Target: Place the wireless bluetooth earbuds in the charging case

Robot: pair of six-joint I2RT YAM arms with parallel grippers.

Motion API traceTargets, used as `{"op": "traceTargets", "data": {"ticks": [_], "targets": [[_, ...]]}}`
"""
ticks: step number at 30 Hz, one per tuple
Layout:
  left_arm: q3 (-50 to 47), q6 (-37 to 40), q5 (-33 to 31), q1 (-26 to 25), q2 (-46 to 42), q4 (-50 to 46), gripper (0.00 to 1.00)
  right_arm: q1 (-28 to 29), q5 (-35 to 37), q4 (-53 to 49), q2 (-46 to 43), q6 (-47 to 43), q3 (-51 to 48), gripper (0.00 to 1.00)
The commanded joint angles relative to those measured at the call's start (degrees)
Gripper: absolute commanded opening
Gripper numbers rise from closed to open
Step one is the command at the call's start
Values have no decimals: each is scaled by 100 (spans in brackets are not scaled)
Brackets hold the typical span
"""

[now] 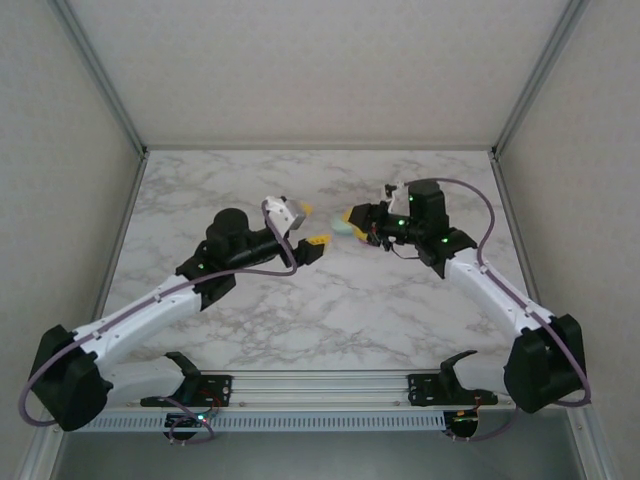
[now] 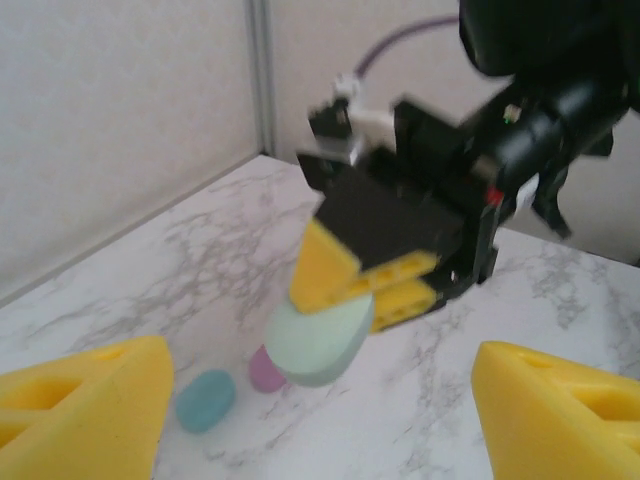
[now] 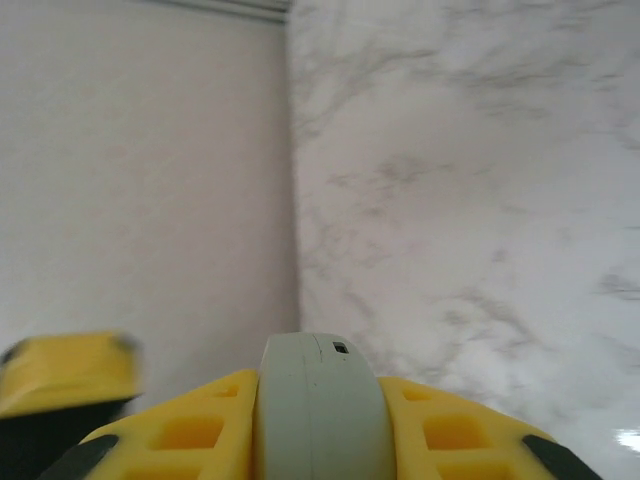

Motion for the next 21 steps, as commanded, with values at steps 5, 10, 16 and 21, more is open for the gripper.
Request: {"op": "traceTargets", "data": {"ticks": [5, 10, 16, 21], "targets": [[-242, -238, -1497, 49, -744, -7, 88, 103, 511, 1300, 1527, -43, -786, 13], [-331, -342, -1820, 76, -920, -50, 100, 170, 605, 1515, 2253, -247, -626, 15], [-325, -344, -1892, 85, -951, -168, 100, 179, 716, 1165, 2663, -508, -480, 19], [-331, -296, -1972, 94, -932, -270, 100, 175, 1116, 76, 2541, -1066, -323, 29]]}}
